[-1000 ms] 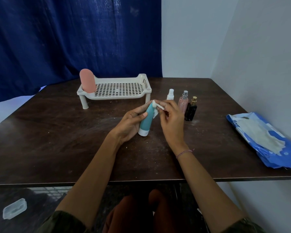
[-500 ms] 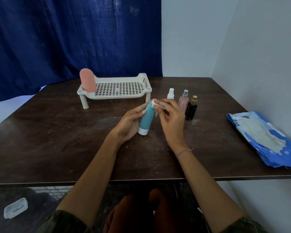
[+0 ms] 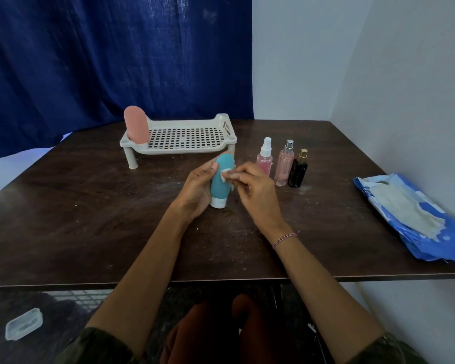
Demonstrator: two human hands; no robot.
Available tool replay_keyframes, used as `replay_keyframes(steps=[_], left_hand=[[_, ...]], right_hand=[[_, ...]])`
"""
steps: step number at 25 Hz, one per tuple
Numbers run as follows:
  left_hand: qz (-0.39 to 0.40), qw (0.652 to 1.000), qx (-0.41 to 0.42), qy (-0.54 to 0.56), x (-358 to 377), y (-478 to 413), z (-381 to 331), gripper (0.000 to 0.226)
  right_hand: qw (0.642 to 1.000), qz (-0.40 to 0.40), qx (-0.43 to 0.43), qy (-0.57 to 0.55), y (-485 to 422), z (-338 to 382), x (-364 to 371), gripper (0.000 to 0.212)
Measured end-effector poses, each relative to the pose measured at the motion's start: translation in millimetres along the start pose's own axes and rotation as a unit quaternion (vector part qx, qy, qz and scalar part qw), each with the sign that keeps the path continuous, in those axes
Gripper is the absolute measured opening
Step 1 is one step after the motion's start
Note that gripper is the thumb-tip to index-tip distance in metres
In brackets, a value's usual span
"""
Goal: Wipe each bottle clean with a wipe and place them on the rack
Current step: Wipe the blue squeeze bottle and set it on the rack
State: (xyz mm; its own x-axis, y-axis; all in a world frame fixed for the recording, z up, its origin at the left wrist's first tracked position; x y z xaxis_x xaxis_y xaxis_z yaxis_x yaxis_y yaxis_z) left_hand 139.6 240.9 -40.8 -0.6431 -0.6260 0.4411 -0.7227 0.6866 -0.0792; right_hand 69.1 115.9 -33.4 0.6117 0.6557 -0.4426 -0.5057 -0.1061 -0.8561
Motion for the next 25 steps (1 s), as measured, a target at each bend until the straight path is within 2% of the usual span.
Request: replay_keyframes(steps=[11,20,25], left_hand=[[-0.003,1.0,-0.005,-0.025,0.5,0.4,1.3,0.036],[-0.034,0.999,0.033,0.027,-3.6,0.0,-3.4,0.034],[-0.004,1.0,0.002,-0.025,0.4,-0.8,3.1,0.033]], right_hand=[[0.996,-0.074,0.053,-0.009,-2.5,-3.0,-4.1,0.02],[0.999,0.005,0.011,-0.051,1.5,1.1,4.9,0.021],[0.997,-0.067,0.038,-0.002,-1.5,-5.2,-0.4,0.019]])
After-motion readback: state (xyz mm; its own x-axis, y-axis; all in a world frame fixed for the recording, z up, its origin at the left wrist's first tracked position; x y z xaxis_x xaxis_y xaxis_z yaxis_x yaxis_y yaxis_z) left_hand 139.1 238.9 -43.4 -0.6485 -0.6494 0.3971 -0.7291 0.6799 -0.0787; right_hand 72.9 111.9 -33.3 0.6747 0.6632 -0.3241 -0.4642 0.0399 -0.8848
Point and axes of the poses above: each hand's wrist, its own y-axis away from the middle knuckle, its own x-axis out of the palm, z = x × y, the point moved 1 cm from there along -y, towards the middle knuckle, and after that the axes turned 10 degrees about -x, right-handed, at the moved point
